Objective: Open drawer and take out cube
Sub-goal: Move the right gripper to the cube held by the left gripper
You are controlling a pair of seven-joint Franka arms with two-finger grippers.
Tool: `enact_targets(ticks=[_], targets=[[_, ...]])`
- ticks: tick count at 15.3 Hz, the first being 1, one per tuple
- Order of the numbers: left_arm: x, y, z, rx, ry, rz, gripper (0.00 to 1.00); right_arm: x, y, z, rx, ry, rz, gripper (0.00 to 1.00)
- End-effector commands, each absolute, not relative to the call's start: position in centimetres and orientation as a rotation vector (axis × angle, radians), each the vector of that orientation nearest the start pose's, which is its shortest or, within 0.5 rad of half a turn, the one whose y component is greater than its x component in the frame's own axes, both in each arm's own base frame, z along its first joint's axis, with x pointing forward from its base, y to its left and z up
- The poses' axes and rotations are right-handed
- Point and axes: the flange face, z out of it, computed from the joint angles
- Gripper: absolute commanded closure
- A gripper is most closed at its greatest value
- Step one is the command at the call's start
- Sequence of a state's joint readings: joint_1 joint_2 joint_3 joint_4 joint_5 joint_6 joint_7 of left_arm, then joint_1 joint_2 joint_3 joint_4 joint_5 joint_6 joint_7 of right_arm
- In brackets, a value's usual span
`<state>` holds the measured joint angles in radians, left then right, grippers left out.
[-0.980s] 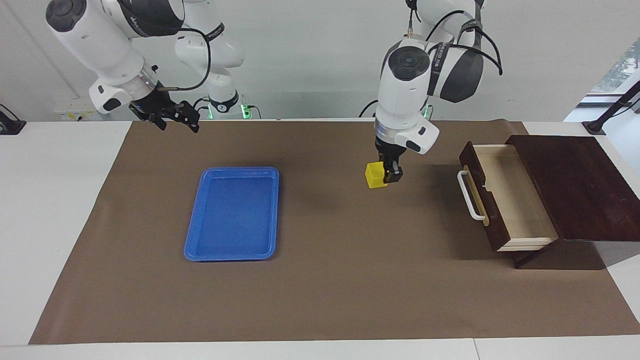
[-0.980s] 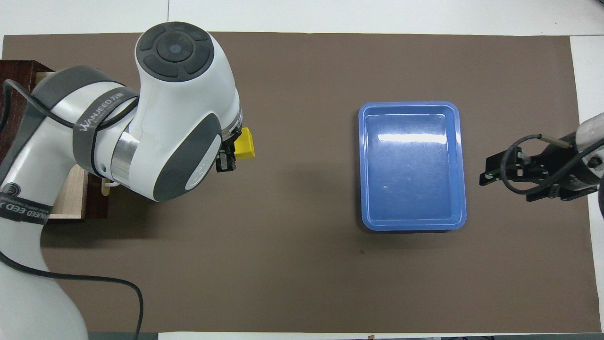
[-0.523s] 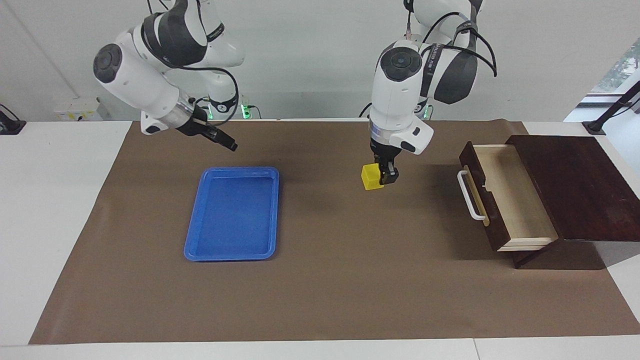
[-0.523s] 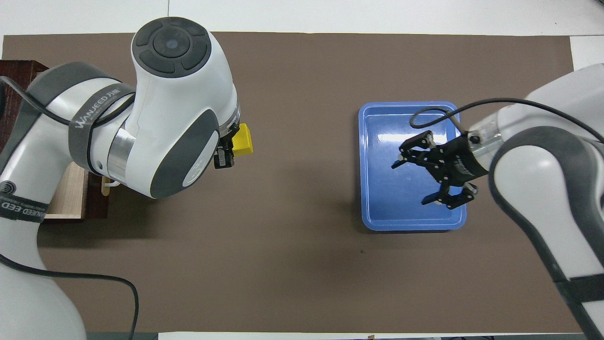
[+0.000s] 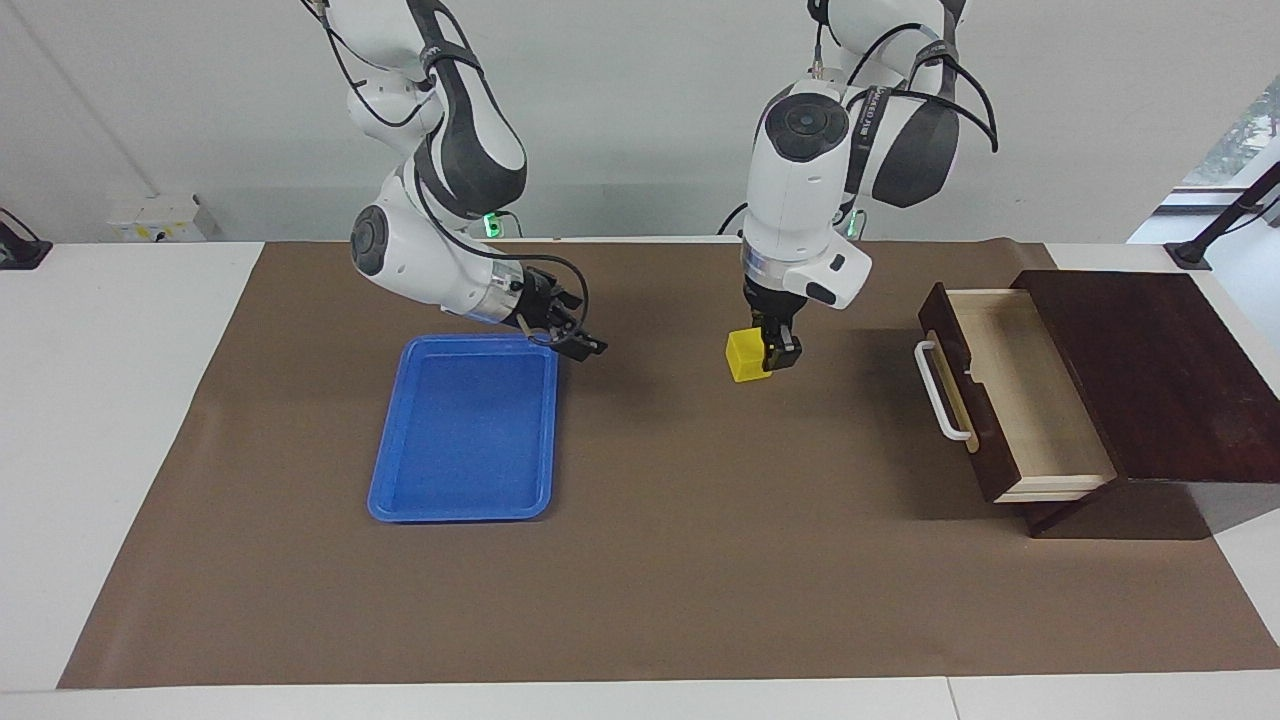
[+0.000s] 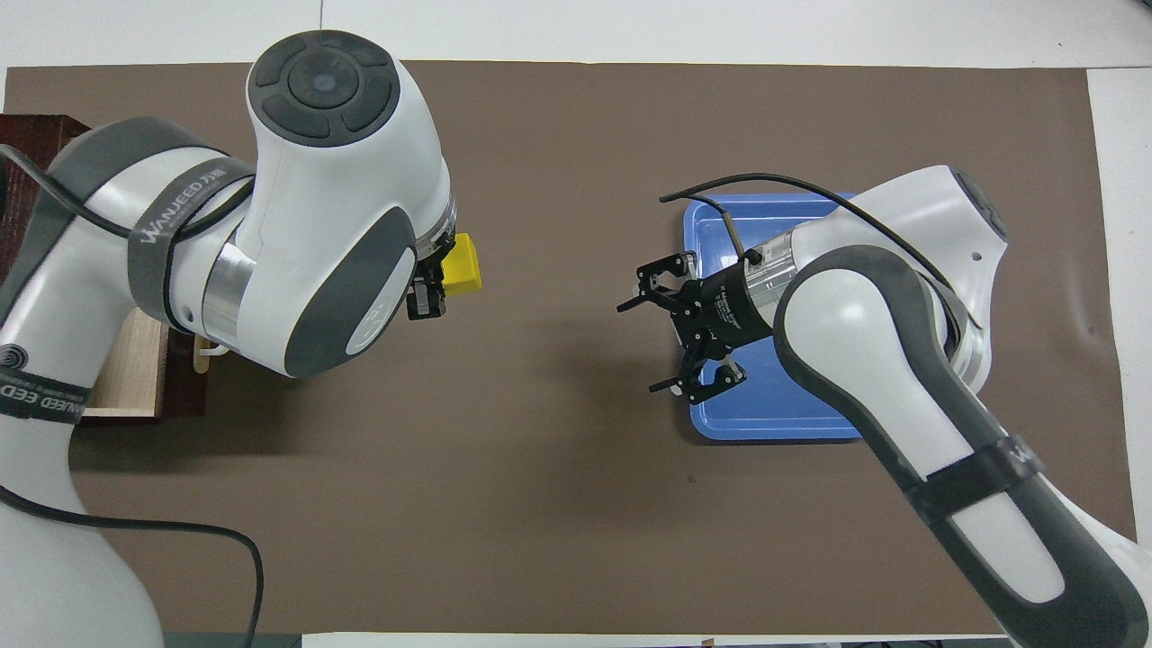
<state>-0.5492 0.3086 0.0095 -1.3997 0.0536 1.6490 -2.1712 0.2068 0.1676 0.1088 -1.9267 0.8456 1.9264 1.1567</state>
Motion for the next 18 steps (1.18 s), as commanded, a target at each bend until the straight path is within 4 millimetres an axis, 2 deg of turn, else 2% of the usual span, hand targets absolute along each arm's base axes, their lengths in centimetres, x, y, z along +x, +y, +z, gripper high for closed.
enact_targets(ticks=[1, 2, 4, 5, 7, 11, 14, 16, 18], targets=[[56.3, -32.9, 53.0, 2.186, 2.336, 0.092, 1.00, 55.5, 25.7, 40.3, -1.947, 1.526, 0.924, 0.00], [56.3, -32.9, 53.0, 2.188, 2.335, 0.091, 1.00, 56.1, 26.5, 39.8, -1.913, 1.557, 0.929, 0.00], [56.3, -32.8, 53.1, 2.185, 2.335, 0.089, 1.00, 57.0, 30.7, 38.6, -1.900, 1.583, 0.931, 0.00], [56.3, -32.8, 52.9, 2.187, 2.337, 0.090, 1.00, 57.6, 32.0, 38.4, -1.883, 1.597, 0.902, 0.00], [56.3, -32.8, 52.9, 2.187, 2.337, 0.090, 1.00, 58.2, 32.7, 38.8, -1.864, 1.610, 0.906, 0.00], [56.4, -32.6, 52.9, 2.183, 2.339, 0.094, 1.00, 59.9, 33.6, 41.4, -1.823, 1.625, 0.912, 0.00], [56.3, -32.6, 52.8, 2.190, 2.336, 0.095, 1.00, 61.0, 34.2, 42.6, -1.795, 1.635, 0.908, 0.00], [56.2, -32.6, 52.6, 2.195, 2.337, 0.094, 1.00, 61.4, 34.4, 42.6, -1.779, 1.661, 0.914, 0.00], [56.2, -32.6, 52.7, 2.197, 2.335, 0.094, 1.00, 62.4, 36.5, 42.4, -1.806, 1.682, 0.915, 0.00]])
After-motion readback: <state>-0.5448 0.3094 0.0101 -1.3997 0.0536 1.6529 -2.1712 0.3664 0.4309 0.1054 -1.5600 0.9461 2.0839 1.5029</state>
